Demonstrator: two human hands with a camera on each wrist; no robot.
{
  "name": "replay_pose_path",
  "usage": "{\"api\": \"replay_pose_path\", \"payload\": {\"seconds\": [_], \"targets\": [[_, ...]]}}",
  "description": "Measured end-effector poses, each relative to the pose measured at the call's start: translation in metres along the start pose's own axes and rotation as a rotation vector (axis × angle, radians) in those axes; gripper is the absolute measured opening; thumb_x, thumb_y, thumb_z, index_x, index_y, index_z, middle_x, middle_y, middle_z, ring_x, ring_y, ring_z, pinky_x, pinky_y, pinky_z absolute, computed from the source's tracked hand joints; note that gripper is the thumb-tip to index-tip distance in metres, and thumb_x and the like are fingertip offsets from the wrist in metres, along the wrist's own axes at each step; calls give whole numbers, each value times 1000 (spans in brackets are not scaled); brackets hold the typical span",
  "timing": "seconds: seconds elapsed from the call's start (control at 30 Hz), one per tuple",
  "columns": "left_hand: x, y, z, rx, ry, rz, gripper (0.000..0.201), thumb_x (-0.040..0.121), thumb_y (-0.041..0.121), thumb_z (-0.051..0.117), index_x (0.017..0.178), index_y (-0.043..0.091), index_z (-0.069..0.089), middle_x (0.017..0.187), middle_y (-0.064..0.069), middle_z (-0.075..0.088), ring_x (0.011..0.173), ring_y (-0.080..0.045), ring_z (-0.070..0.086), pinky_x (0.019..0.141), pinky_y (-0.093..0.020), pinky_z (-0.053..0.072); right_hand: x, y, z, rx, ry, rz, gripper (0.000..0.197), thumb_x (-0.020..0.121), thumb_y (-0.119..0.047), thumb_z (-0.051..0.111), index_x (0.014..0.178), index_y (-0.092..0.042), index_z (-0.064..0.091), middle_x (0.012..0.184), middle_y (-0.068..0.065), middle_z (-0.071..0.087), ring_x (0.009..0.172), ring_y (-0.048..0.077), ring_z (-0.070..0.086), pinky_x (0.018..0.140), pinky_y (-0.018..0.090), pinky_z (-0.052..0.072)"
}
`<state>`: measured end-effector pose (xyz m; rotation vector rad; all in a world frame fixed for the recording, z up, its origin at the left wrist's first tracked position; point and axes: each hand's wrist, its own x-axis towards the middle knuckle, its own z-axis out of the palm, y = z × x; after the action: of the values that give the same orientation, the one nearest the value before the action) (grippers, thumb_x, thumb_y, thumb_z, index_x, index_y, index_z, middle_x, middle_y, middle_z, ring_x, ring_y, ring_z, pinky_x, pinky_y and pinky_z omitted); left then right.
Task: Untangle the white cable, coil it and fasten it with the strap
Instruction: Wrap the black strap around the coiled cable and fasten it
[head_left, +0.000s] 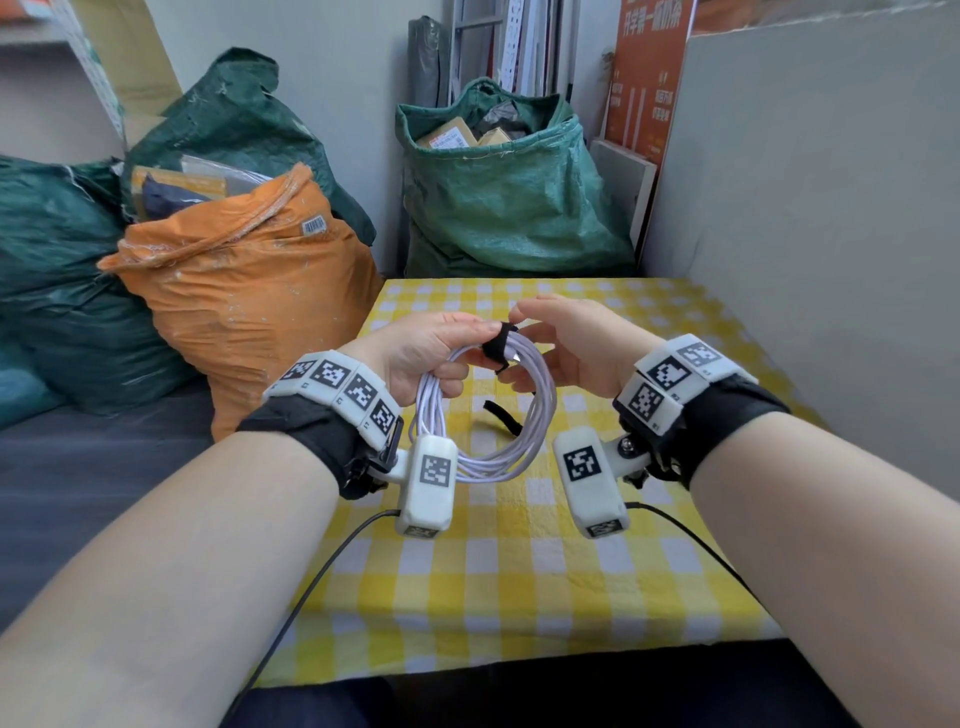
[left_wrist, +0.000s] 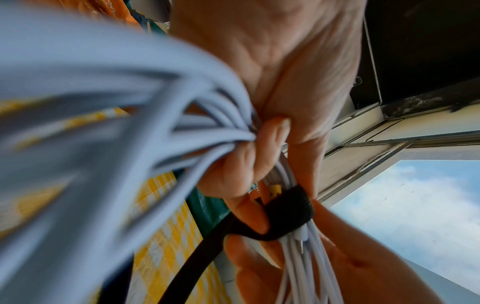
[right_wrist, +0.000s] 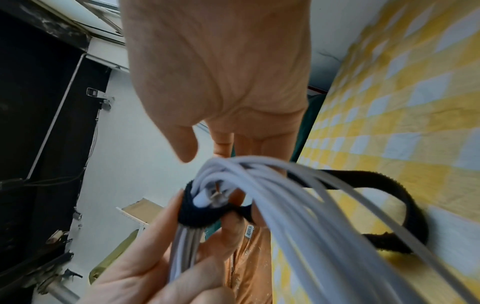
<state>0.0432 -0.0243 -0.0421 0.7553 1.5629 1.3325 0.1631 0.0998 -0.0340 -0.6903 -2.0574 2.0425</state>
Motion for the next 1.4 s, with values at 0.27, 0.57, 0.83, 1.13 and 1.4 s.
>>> {"api": "replay_pose_path", "payload": {"seconds": [0.27,0.57,0.83,1.13,1.4], "targets": [[1,-5,-2,-3,-61,13,17,95,20,48,101,7,58,88,-10,56,32,-3,26,40,-19,19,3,4,-7,35,-25,22,20,89,8,54,89,-12,58,81,10,65,65,20,64,62,28,58],[-2,-4,3,82,-111,-2,11,93,19,52,99,10,55,78,-1,64,33,-3,25,37,-17,21,6,4,-4,53,198,54,28,77,10,68,90,-11,56,83,9,65,48,12,65,45,18,50],[-4,-4,0,154,-70,13,23,94,16,51,116,15,59,89,-8,60,35,-4,23,37,-16,22,0,-5,2,-38,190,-91,17,84,5,60,81,-12,61,72,6,65,51,10,63,51,20,53],[-7,-4,-2,46,-40,36,10,94,13,52,94,15,62,83,-10,67,32,-4,24,34,-15,23,0,-6,2,-107,399,-117,1,83,-3,67,84,-3,67,80,13,71,64,17,68,64,25,60],[-5,-5,-2,-103,14,97,10,93,15,52,85,12,58,74,-11,63,29,-4,25,34,-16,19,-3,1,-2,-232,350,115,9,83,0,65,91,3,66,84,18,71,71,25,70,66,31,61]]}}
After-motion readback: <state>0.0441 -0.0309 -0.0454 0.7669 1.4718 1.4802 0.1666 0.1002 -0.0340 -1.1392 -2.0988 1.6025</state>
